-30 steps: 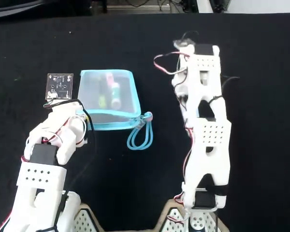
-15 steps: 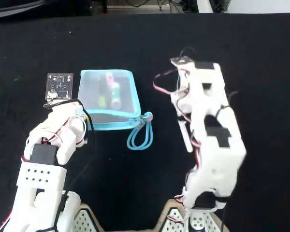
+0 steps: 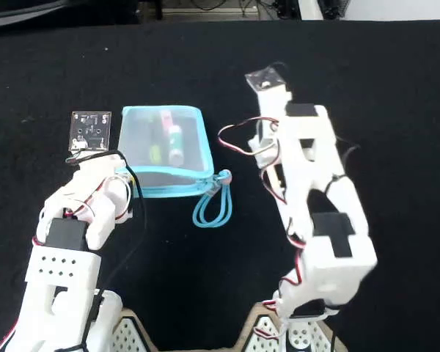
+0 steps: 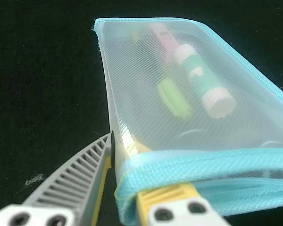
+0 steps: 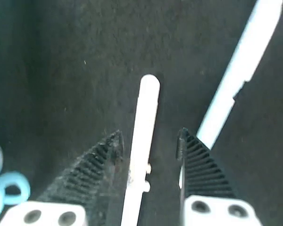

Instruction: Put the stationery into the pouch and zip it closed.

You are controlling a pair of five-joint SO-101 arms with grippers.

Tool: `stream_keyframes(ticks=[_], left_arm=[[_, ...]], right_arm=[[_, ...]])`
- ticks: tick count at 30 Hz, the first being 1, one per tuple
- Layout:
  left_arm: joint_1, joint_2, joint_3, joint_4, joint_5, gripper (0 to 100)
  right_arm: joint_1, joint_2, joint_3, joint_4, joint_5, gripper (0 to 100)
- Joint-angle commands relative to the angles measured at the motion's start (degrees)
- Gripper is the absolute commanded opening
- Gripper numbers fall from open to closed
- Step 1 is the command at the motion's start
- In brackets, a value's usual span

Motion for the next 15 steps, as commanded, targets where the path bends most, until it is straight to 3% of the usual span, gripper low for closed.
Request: stream_keyframes(ticks=[1, 9, 11, 13, 15], left_arm=[[-0.4, 0.0, -0.7, -0.1, 0.5, 3], [-0.4, 0.0, -0.7, 0.0, 0.5, 3], [-0.4, 0.0, -0.7, -0.1, 0.5, 3], [-0.4, 0.0, -0.7, -0.1, 0.5, 3], [-0.4, 0.0, -0.7, -0.1, 0.5, 3]], right_arm=[[-1.1, 6.5, -9.3, -1.1, 0.2, 17.3], [1.6, 21.3, -24.0, 3.9, 0.7, 16.8], [1.7, 23.3, -27.2, 7.2, 0.7, 12.0], [1.7, 24.0, -29.6, 10.1, 0.6, 0.5], [1.6, 24.0, -31.0, 12.7, 0.4, 2.0]])
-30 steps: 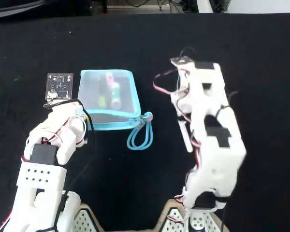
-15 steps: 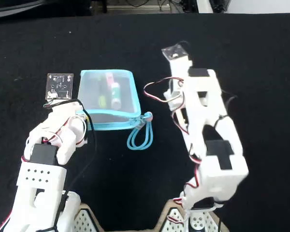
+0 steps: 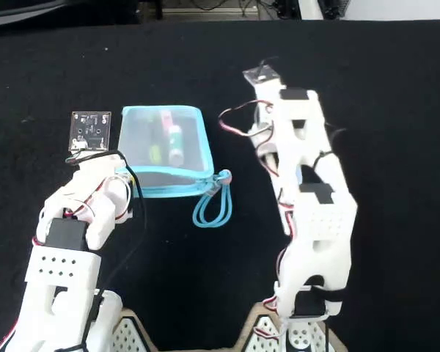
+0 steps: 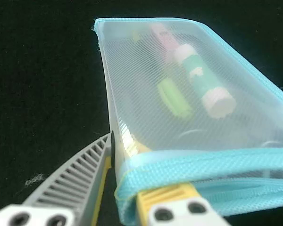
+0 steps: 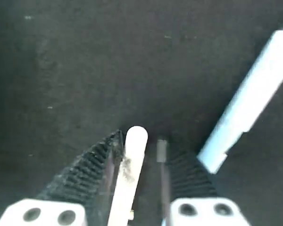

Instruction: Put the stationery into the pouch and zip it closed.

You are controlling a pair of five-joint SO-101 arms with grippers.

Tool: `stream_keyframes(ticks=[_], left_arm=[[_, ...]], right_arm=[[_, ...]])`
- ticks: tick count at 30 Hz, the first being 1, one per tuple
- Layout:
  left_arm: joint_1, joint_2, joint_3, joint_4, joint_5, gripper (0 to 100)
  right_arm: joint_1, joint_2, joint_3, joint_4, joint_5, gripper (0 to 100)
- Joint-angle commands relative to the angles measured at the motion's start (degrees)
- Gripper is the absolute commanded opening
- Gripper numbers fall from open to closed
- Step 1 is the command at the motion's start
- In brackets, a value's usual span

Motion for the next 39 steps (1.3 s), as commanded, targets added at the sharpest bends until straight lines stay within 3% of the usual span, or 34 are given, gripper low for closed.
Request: stream_keyframes(ticks=[1, 10, 15, 20, 24, 36, 39], left_arm=[[-0.4, 0.0, -0.7, -0.1, 0.5, 3], [-0.4, 0.0, -0.7, -0.1, 0.5, 3], [-0.4, 0.0, -0.7, -0.1, 0.5, 3], [-0.4, 0.0, -0.7, -0.1, 0.5, 3], [-0.4, 0.0, -0.7, -0.1, 0.5, 3], [-0.4, 0.0, -0.7, -0.1, 0.5, 3], [-0.4, 0.0, -0.7, -0.1, 0.5, 3]], right_arm=[[0.3, -0.6, -5.2, 6.0, 0.2, 0.7], [-1.4, -17.0, 6.4, 8.3, 0.4, 1.0], [-5.2, -25.8, 21.1, 0.7, 0.5, 1.2], [-7.6, -25.0, 31.3, -9.0, 0.5, 8.0], [-6.6, -22.6, 32.5, -9.4, 0.5, 14.8], [-6.3, -21.7, 33.2, -6.5, 0.6, 14.2], [-6.3, -21.8, 34.9, -6.9, 0.7, 7.2]])
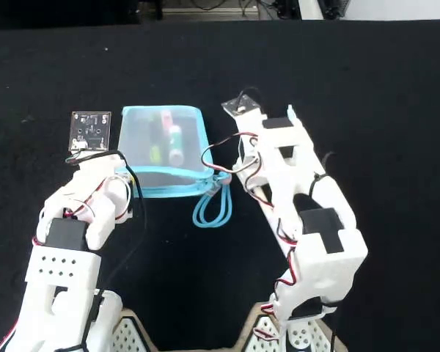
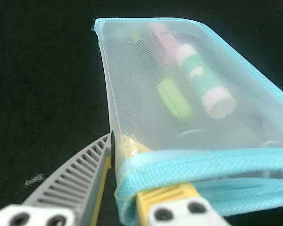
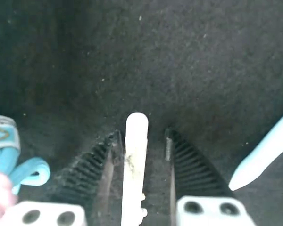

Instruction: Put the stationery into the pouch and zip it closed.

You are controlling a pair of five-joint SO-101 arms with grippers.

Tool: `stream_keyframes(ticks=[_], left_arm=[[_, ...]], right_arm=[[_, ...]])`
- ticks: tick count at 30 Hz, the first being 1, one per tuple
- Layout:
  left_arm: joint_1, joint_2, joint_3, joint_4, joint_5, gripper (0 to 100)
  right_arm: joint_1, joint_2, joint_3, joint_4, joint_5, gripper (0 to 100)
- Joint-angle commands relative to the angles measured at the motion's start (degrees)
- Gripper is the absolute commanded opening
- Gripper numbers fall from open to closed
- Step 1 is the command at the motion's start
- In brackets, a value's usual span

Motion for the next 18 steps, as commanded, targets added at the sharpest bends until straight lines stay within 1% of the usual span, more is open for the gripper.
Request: stream_keyframes(ticks=[1, 2, 5, 7, 13, 18], left_arm=[[-0.4, 0.0, -0.7, -0.1, 0.5, 3], [-0.4, 0.0, -0.7, -0.1, 0.5, 3], [-0.4, 0.0, -0.7, -0.1, 0.5, 3], [-0.4, 0.0, -0.7, -0.1, 0.5, 3], [-0.4, 0.0, -0.7, -0.1, 0.5, 3], [-0.4, 0.2, -0.7, -0.1, 0.5, 3]], right_arm=[[0.4, -0.1, 1.6, 0.4, 0.7, 3.8], [0.6, -0.4, 2.1, 0.4, 0.9, 0.7], [0.8, -2.2, 2.5, 1.0, 1.7, 0.9], [0.9, -5.8, 2.8, 2.6, 1.7, 1.1], [0.4, -25.7, 3.1, 11.7, 1.7, 1.1], [0.4, -41.4, 3.1, 15.5, 1.3, 1.1]])
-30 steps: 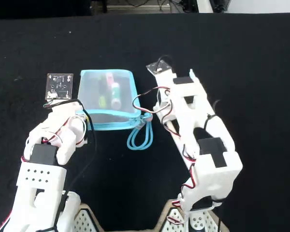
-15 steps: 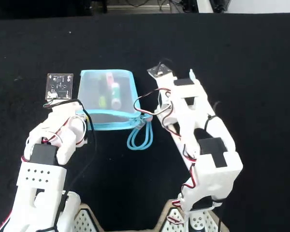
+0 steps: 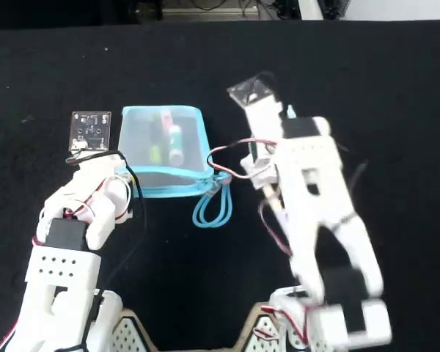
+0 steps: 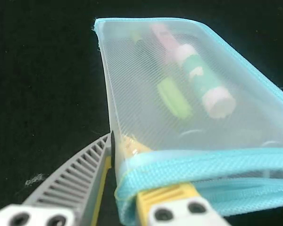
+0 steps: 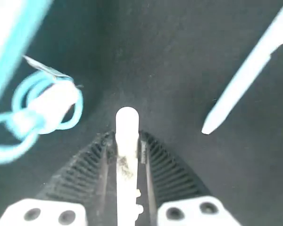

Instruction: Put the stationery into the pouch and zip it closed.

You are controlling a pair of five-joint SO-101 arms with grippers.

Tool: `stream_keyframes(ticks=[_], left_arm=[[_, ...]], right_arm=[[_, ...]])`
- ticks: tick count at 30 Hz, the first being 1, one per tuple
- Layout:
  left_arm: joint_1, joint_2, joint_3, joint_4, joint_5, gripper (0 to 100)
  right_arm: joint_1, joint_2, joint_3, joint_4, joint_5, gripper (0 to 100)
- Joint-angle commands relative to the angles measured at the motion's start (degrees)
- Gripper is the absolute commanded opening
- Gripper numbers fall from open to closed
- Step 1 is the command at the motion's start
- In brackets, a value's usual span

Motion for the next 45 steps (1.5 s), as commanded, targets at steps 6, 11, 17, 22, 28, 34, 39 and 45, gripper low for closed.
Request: stream_keyframes(ticks=[6, 11, 17, 22, 28, 34, 39, 45], left_arm=[[-0.4, 0.5, -0.7, -0.3, 0.5, 3], [-0.4, 0.5, -0.7, -0.3, 0.5, 3], [-0.4, 0.5, -0.7, -0.2, 0.5, 3], [-0.4, 0.5, -0.7, -0.2, 0.5, 3], [-0.4, 0.5, -0.7, -0.1, 0.5, 3], [-0.4, 0.5, -0.7, -0.3, 0.5, 3], [-0.4, 0.5, -0.7, -0.3, 0.5, 3], [-0.4, 0.6, -0.7, -0.4, 0.5, 3]], right_arm=[[-4.5, -29.6, -0.3, 5.2, -0.8, 1.1], [-12.3, -41.7, -0.3, 4.8, -8.3, 1.1], [-23.0, -51.4, -0.1, 3.7, -13.7, 1.1], [-29.4, -57.8, 4.0, -5.6, -14.9, 1.1], [-30.2, -65.7, 18.7, -27.4, -14.9, 1.1], [-30.2, -72.5, 32.9, -45.3, -14.9, 1.1], [-30.2, -77.8, 39.3, -49.8, -14.9, 1.2], [-30.2, -82.9, 45.3, -50.0, -14.4, 1.2]])
